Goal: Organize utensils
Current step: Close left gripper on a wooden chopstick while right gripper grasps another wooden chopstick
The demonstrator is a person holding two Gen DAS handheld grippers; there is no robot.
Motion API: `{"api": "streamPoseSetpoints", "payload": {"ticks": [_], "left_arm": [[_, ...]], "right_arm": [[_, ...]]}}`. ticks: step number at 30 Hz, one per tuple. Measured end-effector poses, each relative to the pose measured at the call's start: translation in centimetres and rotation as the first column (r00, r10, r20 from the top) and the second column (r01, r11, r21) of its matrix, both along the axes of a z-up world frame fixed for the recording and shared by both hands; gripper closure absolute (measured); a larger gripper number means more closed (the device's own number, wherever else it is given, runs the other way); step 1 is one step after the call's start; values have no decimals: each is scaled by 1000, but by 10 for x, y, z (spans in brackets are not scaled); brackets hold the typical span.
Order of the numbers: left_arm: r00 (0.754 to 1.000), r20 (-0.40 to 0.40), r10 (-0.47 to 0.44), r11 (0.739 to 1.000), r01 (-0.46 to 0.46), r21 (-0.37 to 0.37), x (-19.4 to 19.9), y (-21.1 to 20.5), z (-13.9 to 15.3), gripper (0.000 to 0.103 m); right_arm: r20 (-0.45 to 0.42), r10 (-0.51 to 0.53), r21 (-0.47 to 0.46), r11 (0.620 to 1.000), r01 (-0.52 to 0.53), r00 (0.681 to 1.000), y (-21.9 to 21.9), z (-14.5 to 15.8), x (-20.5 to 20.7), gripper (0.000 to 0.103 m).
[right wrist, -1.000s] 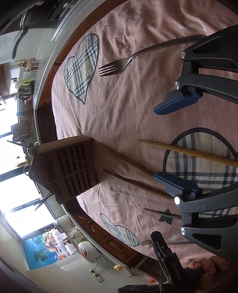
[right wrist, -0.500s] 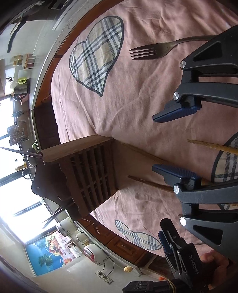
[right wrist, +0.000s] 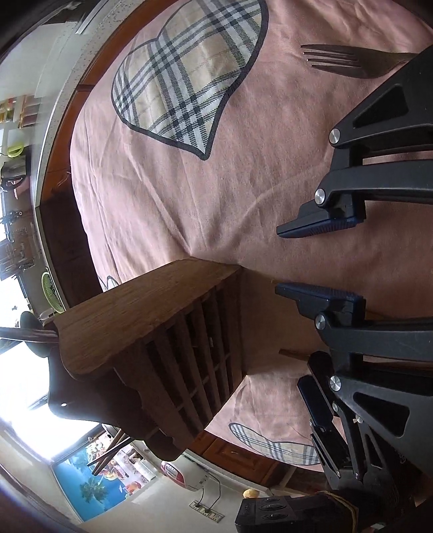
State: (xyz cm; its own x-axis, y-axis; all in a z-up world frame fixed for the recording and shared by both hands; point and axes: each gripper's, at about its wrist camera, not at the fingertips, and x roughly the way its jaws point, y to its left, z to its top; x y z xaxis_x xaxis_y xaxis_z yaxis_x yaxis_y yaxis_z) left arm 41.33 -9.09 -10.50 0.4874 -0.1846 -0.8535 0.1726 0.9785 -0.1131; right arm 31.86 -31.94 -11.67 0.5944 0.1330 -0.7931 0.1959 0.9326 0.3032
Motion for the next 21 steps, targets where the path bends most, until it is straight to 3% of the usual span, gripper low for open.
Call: {"api": "streamPoseSetpoints", "payload": {"ticks": [2,8,10,12,15,18,19,20,21], "left_arm": [[1000,-13,-22,1000,21,-19,-2,5,-2,94],[1000,-26,-17,1000,16,-19,-19,30,-6,94],[999,-37,18,999,-20,-40,-18,39,-6,79],[998,-34,52,997,-53,-52,-14,46,-7,70],[997,-45,60,996,-63,-60,-5,44,-12,70],[999,-18,35,999,-35,3,3,28,-17,70],[1000,-5,25,999,-25,31,0,23,-17,72],[1000,7,15,998,-15,57,-4,19,-17,76],[1000,18,7,997,-9,82,-9,13,-16,87]], "right_arm": [[0,8,-2,1000,-8,1000,2,0,0,75],[-8,45,-30,999,-45,999,15,-1,7,74],[-10,56,-50,997,-57,998,20,-1,9,72],[-16,69,-81,994,-70,998,25,-1,11,72],[-26,93,-142,985,-95,995,35,-2,16,71],[-37,120,-206,970,-125,992,46,-2,19,75],[-38,131,-222,965,-136,991,48,-3,19,75],[-37,139,-230,963,-144,990,49,-3,19,83],[-35,140,-222,964,-145,989,49,-3,18,88]]}}
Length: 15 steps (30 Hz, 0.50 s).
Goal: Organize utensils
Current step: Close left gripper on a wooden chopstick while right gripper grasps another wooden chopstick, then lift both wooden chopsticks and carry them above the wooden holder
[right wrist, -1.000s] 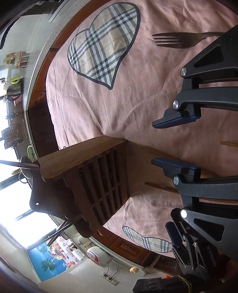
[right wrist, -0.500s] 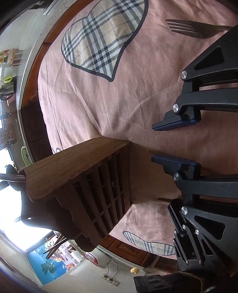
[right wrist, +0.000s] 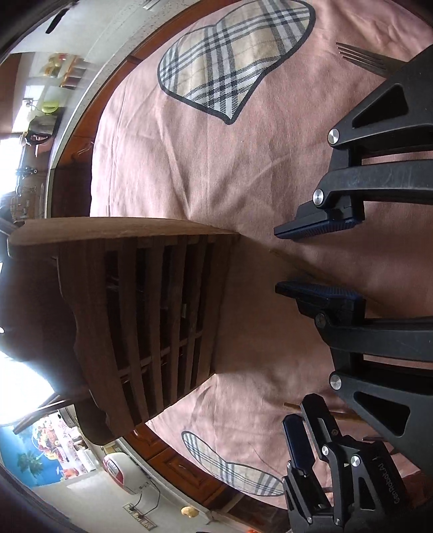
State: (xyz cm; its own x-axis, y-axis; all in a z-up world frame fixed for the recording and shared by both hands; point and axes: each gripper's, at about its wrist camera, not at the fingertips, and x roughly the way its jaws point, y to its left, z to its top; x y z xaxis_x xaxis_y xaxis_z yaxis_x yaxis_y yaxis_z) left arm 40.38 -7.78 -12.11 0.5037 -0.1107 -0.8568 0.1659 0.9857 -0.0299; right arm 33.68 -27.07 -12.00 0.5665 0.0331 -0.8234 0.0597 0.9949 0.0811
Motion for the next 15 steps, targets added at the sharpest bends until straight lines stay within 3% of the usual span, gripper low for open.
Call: {"api": "streamPoseSetpoints", "payload": {"ticks": [1,6,11,15], "left_arm": [[1000,0,-8,1000,8,-1,-1,-3,0,93],[1000,9,2,997,-2,-73,-13,2,10,96],[998,64,20,983,-8,-182,-42,16,44,98],[992,120,32,970,-2,-242,-71,27,74,99]], "right_arm": [[-1,-2,21,1000,2,1000,-2,0,-1,89],[19,-31,170,985,27,999,-18,9,-17,97],[82,-54,263,964,31,995,-28,35,-42,98],[150,-64,277,961,20,987,-28,66,-64,99]]}}
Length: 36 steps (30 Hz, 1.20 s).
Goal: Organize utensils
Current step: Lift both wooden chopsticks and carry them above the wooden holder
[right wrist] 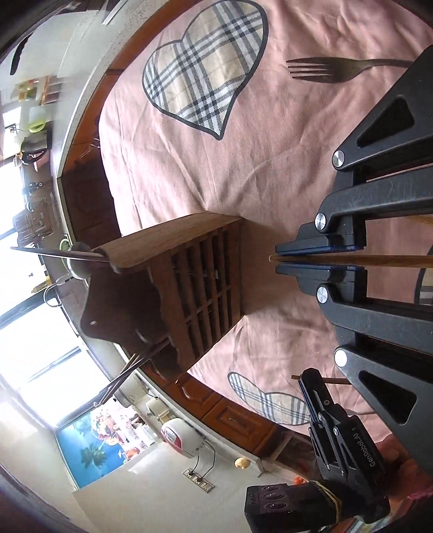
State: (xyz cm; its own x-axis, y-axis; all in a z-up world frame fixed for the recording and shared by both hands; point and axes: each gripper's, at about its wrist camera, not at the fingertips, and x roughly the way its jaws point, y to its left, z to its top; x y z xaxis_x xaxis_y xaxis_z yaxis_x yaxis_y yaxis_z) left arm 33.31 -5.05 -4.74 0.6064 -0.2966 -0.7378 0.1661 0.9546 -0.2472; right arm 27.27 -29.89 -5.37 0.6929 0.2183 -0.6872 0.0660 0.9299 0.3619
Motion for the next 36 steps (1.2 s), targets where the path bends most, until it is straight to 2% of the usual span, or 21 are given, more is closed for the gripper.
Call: {"api": "streamPoseSetpoints", "payload": {"ticks": [12,16,25,36], "left_arm": [[992,127,1,995,11,-95,-99,52,78,99],[985,173,20,994,-1,-111,-117,63,94,99],[966,253,62,993,-35,-110,-142,77,115,99],[958,275,83,992,-52,-119,-145,86,121,99]], "right_arm": [[148,14,4,1000,-15,989,9,68,-53,99],[195,18,-10,1000,-17,981,16,86,-65,99],[271,9,-52,999,5,963,23,114,-78,98],[297,13,-60,998,5,955,24,123,-78,98]]}}
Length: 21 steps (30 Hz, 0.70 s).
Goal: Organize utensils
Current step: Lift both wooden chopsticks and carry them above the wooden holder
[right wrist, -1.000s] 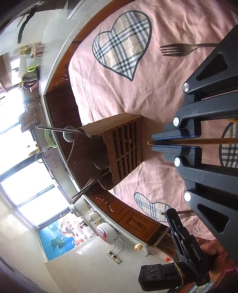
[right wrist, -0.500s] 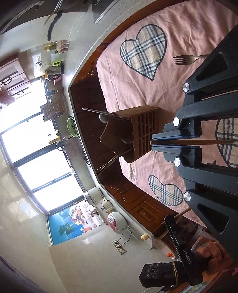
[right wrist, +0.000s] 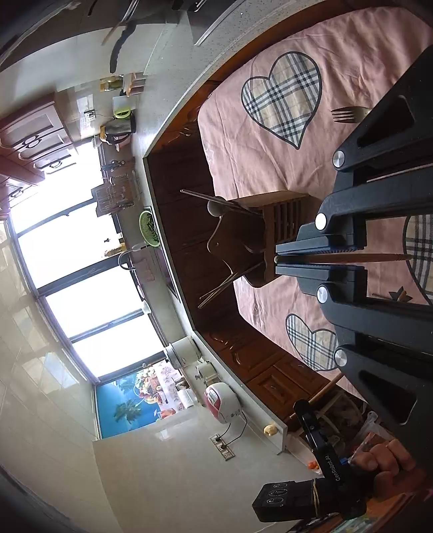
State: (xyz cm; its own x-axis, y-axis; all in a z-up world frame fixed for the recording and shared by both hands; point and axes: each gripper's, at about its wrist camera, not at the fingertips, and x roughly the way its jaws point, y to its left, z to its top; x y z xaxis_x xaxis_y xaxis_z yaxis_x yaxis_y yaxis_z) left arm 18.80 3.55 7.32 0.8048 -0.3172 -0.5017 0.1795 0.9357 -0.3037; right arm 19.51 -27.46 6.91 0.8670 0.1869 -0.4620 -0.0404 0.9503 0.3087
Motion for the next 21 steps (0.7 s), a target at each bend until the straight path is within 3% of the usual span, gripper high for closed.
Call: {"api": "streamPoseSetpoints", "payload": {"ticks": [21], "left_arm": [[998,62,2,1000,-4,19,39,-1,20,99]], "right_arm": [[86,-38,-36,999,41,996,-9,25,25,98]]}}
